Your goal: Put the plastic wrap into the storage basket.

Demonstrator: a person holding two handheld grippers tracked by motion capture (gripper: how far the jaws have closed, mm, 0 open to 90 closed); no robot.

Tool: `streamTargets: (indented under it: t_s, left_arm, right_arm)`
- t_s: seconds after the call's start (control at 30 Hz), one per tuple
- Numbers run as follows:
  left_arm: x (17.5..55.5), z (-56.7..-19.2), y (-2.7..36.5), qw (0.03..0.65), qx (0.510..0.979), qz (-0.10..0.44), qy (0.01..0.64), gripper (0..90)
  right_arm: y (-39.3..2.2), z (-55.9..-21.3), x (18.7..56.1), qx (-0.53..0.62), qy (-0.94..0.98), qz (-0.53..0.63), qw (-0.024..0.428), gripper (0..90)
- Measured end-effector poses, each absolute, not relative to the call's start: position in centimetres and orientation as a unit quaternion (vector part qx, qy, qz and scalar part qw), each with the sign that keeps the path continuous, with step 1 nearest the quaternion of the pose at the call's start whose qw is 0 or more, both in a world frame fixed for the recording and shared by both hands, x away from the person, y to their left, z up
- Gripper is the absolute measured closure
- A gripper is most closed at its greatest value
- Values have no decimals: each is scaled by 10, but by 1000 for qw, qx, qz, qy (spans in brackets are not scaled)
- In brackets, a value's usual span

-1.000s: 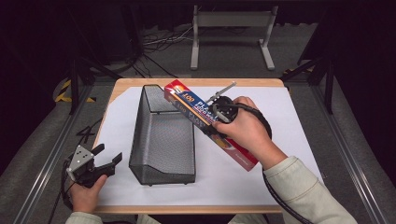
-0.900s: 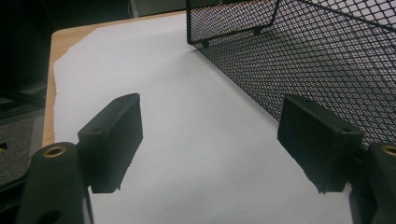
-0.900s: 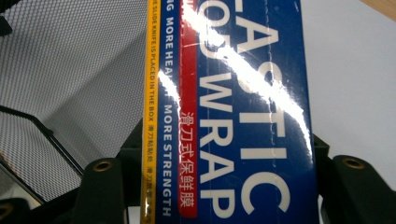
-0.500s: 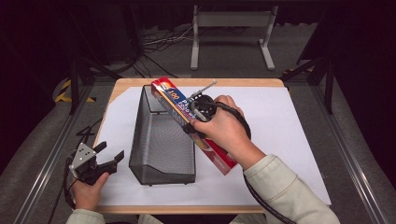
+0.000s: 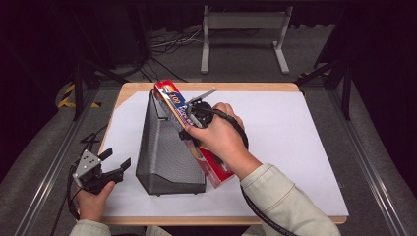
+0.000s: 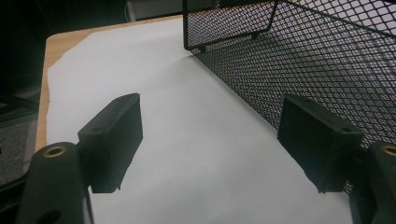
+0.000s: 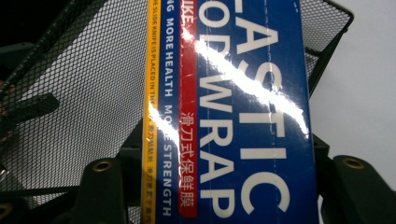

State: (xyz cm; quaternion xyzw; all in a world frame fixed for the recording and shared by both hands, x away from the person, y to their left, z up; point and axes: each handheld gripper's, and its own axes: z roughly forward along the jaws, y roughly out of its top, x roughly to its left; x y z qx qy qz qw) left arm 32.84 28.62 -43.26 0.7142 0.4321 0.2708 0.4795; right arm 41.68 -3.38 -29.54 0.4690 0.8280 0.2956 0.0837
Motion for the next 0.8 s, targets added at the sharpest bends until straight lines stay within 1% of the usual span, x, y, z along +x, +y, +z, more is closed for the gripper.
streamTargets:
  t_s: [0.33,0.47,0.6,0.8]
  left_arm:
    - [325,-433,289,478,714,273,433,229]
    - [324,-434,291,478,712,274,436,229]
    - [324,-434,291,478,712,273,436,229]
    - [324,-434,290,478,714,272,434,228]
  right_arm:
    - [-18,-316,420,494,826,268,53,399]
    - [-13,-325,423,502,823,259,54,398]
    - [-10,-331,428,517,817,253,37,391]
    - [-3,-337,430,527,817,232,38,386]
